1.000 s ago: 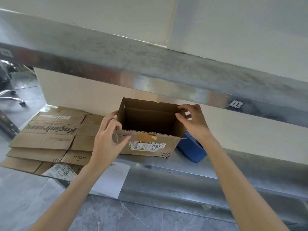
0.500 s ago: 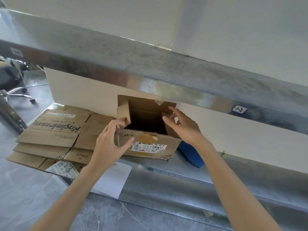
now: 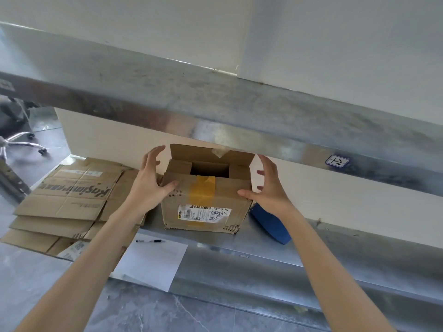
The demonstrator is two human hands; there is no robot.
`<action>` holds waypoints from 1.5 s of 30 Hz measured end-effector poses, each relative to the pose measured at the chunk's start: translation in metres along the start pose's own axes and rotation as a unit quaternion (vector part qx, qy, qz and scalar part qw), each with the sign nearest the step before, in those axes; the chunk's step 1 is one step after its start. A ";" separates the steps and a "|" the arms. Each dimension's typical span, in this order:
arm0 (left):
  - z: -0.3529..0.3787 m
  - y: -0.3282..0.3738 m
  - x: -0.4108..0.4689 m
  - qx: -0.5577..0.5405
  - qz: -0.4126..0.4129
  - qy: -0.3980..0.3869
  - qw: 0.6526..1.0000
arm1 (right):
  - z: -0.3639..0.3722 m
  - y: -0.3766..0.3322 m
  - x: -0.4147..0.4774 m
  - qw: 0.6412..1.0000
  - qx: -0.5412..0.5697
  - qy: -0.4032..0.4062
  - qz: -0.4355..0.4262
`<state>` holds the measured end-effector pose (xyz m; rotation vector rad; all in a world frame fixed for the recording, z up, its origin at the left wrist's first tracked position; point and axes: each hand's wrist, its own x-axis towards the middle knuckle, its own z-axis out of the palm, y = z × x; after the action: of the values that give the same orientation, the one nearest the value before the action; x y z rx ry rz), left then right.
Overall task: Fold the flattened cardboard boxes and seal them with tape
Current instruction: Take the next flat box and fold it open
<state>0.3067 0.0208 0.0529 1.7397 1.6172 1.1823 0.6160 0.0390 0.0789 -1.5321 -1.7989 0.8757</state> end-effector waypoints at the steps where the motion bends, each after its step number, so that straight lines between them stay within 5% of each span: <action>1: -0.003 -0.001 0.004 -0.008 -0.002 -0.028 1.000 | 0.000 0.002 0.002 1.000 0.005 -0.019 0.004; 6: -0.014 0.001 0.011 -0.013 -0.006 -0.115 0.993 | -0.001 0.001 0.005 0.997 0.022 -0.077 0.005; 14: -0.044 -0.020 0.004 0.072 0.007 -0.090 0.993 | 0.040 -0.017 -0.011 0.996 0.016 -0.091 -0.011; 36: 0.009 -0.042 -0.022 0.045 -0.003 -0.088 0.995 | 0.039 0.022 -0.023 0.992 0.023 -0.115 0.047; 45: 0.037 -0.036 -0.024 0.012 0.017 -0.084 0.996 | 0.026 0.044 -0.022 0.976 -0.190 -0.082 -0.070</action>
<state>0.3199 0.0119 -0.0018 1.8358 1.5138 1.0073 0.6237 0.0195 0.0275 -1.5707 -2.2654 0.6295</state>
